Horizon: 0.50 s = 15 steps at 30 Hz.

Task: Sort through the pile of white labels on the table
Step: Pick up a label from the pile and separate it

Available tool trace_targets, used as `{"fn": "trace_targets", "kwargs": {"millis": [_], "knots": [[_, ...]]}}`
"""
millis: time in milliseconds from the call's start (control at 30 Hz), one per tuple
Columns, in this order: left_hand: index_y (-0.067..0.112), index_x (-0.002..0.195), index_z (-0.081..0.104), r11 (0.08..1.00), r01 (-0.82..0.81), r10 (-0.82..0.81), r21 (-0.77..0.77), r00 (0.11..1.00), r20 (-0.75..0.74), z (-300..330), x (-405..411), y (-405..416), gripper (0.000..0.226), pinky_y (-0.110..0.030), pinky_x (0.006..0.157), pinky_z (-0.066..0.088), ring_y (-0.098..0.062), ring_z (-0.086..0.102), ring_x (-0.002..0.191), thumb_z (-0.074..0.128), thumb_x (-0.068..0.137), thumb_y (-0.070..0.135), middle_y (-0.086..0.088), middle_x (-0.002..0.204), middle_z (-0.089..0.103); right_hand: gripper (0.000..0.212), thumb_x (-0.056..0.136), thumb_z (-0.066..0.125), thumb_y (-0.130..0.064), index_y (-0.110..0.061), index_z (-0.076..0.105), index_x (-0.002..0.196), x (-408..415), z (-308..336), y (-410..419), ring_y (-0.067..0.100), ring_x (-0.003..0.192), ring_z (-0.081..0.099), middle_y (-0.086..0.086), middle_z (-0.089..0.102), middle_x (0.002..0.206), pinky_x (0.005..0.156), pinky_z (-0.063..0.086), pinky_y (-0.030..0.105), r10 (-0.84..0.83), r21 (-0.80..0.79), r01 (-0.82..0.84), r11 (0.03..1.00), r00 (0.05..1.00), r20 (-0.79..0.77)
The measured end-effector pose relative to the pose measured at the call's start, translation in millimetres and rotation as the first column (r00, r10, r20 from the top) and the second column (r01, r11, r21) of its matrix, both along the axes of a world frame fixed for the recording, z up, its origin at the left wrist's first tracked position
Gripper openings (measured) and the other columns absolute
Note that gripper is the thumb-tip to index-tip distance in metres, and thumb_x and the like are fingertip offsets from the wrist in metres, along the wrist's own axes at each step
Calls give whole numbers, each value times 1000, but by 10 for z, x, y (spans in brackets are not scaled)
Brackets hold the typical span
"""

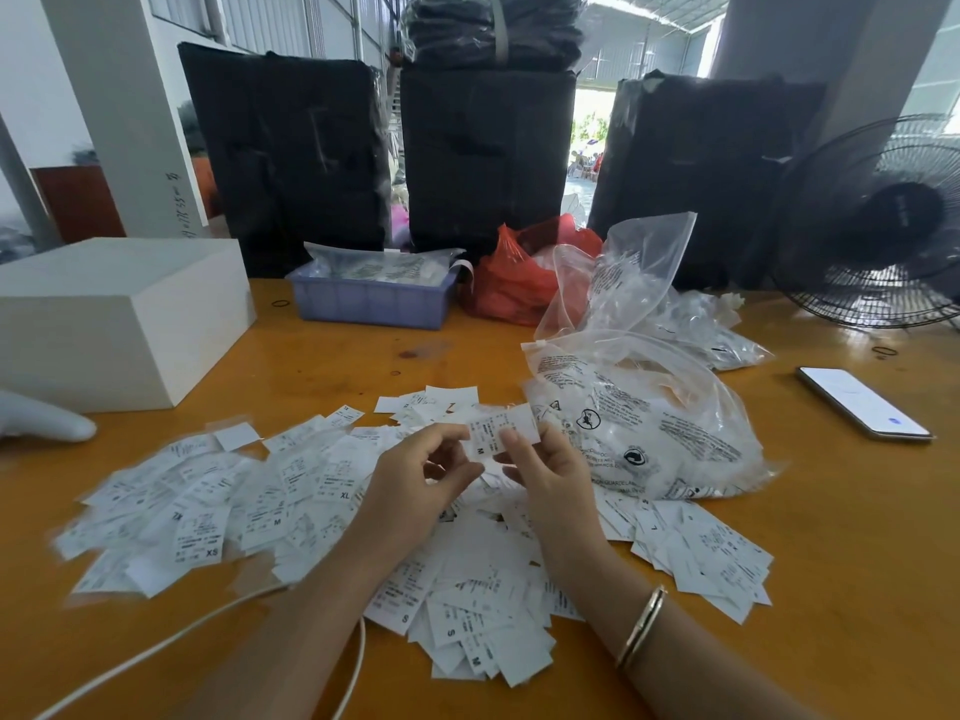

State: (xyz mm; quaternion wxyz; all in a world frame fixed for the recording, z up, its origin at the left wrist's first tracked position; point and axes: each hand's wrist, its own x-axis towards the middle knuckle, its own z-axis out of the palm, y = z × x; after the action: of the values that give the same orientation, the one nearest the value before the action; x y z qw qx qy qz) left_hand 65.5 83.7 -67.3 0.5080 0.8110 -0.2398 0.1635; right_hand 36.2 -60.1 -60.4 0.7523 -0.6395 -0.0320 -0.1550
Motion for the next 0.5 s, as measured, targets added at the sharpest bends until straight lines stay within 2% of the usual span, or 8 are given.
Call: {"fn": "trace_targets", "kwargs": {"millis": [100,233,400,500], "knots": [[49,92,54,999,-19,19,-26,1000,-8,24,-17,-8,29,-7,68,47,4,60,82,68,84,26,13,82,65,12,87,65,-30,-24,67,77,7,-12,-17,6,76,64,-6,68,76,64,50,13,-38,-17,37,999,999,-31],[50,93,56,998,-40,39,-52,999,-38,53,-31,2,28,-8,67,47,5,59,79,64,88,24,20,82,64,21,90,63,-25,-28,65,69,-5,-9,-15,-2,68,62,-12,66,68,57,46,8,-46,-75,42,996,998,-41],[40,98,62,998,4,-9,-66,997,-76,49,-23,19,29,-11,67,48,0,58,70,69,84,15,15,78,62,9,90,62,-17,-21,69,85,-13,21,-55,7,74,65,-6,71,76,65,50,13,-35,72,35,997,999,3],[38,98,63,998,37,-42,-53,995,-86,36,-23,13,30,-10,66,47,0,57,67,71,82,13,15,74,61,5,88,64,-14,-18,68,88,-13,28,-67,5,75,66,-6,72,79,63,48,10,-28,79,28,997,1000,5]]}}
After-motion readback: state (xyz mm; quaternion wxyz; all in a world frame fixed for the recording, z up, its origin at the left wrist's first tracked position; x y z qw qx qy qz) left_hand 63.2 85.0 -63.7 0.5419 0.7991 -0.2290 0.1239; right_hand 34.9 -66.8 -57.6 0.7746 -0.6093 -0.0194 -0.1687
